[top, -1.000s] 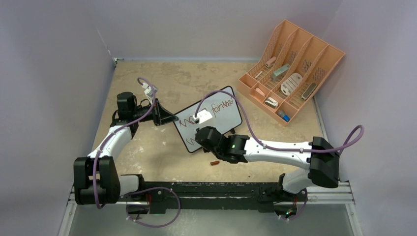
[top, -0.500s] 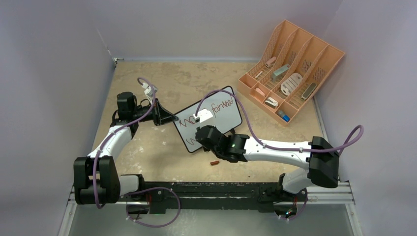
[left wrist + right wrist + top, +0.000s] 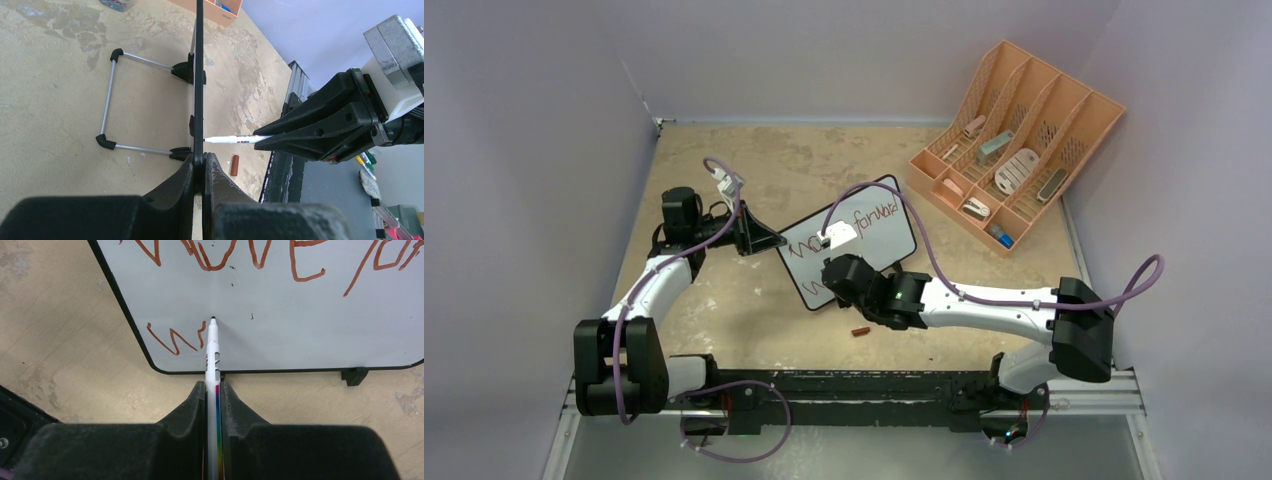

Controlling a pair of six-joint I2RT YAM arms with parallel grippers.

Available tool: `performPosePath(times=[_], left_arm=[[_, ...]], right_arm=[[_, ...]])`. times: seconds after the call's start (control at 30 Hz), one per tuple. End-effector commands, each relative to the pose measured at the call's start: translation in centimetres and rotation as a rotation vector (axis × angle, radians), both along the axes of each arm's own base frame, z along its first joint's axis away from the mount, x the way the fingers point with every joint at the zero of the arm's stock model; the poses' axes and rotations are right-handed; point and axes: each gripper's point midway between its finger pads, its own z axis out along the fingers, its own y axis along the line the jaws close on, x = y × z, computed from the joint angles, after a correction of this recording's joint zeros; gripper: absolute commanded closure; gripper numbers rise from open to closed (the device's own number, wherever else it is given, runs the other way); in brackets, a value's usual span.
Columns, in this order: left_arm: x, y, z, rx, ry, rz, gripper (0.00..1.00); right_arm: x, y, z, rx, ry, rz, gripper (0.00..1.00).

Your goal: Write a sentence on the whiteboard

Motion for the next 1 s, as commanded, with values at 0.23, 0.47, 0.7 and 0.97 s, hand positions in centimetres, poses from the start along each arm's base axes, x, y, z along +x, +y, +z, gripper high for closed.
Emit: performPosePath(times=[0.23, 0.47, 0.7, 0.97], left_arm=[[0.6, 0.0, 0.5, 0.012, -0.037, -0.001, 1.0], [0.7, 0.1, 0.5, 0.014, -0.036, 0.002, 1.0], [0.7, 0.0, 0.4, 0.014, -0.034, 0.001, 1.0], [0.7, 0.0, 0.4, 0.014, -0.033, 0.001, 1.0]], right_arm=[[0.3, -0.5, 1.6, 0.05, -0.018, -0.012, 1.0], [-0.2, -1.0, 0.8, 0.047, 0.001, -0.013, 1.0], [0.0, -0.3, 0.9, 0.055, -0.004, -0.001, 1.0], [0.2, 0.4, 0.8, 0.052, -0.006, 0.014, 1.0]])
